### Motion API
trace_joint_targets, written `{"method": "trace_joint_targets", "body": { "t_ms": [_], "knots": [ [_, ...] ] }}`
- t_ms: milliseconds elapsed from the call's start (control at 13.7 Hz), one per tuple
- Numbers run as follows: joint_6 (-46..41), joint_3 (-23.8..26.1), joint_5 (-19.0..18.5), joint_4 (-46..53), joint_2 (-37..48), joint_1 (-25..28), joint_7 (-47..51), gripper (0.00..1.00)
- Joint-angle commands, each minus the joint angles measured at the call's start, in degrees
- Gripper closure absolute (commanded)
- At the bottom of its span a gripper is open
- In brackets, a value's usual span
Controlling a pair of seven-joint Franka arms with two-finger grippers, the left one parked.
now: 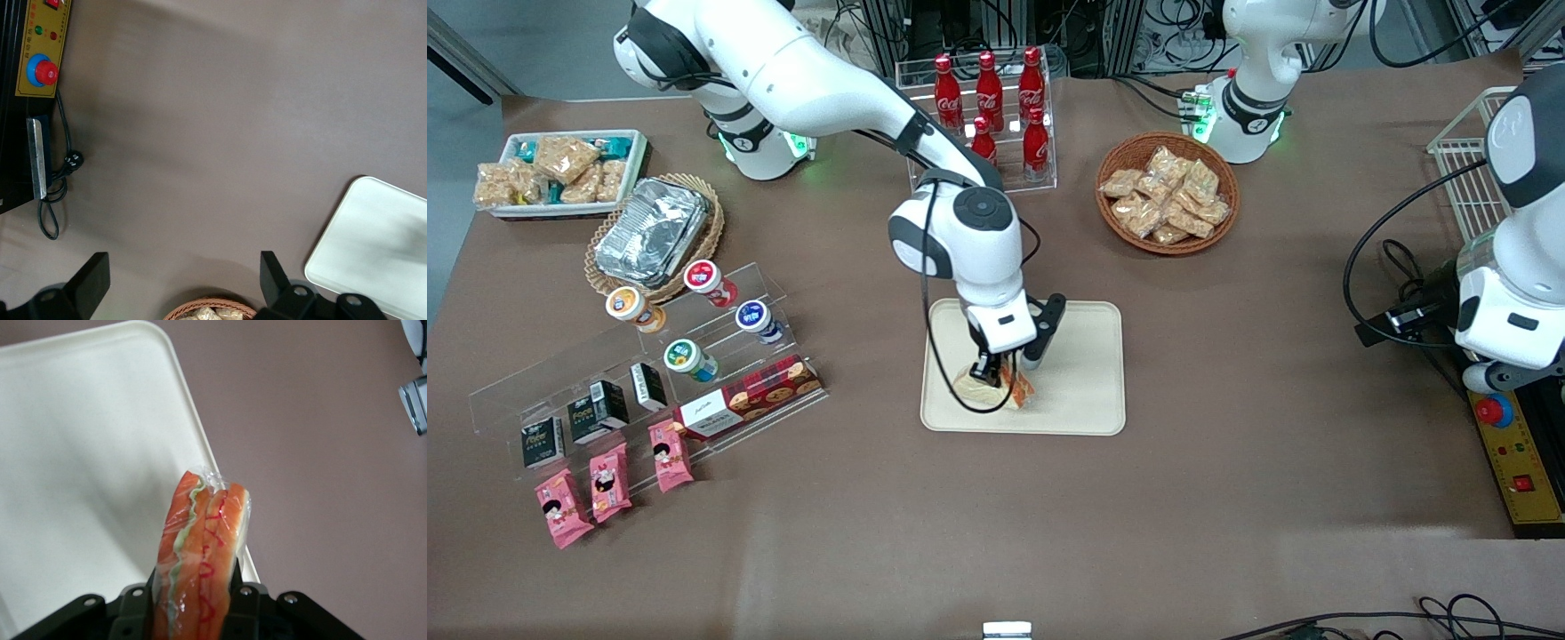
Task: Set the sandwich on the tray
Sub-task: 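Lower the sandwich onto the tray and open the right gripper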
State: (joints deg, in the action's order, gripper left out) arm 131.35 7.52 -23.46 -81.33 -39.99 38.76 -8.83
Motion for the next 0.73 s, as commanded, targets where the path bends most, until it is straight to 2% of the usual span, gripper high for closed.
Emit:
{"method": "trace_joint_targets", "body": {
  "t_ms": [0,510,583,656],
  "knots": [
    [1.4,-0.1,-4.5,0.6,-2.1,0.0,-0.7,0.62],
    [3.9,-0.1,-4.6,0.6,-6.1,0.0,-2.5,0.61],
    [4.0,0.0,-4.2,0.6,-6.1,0.0,-1.9,0.53],
    [4.0,0.0,-4.0,0.6,-6.1,0.1,-1.3,0.51]
  ]
}}
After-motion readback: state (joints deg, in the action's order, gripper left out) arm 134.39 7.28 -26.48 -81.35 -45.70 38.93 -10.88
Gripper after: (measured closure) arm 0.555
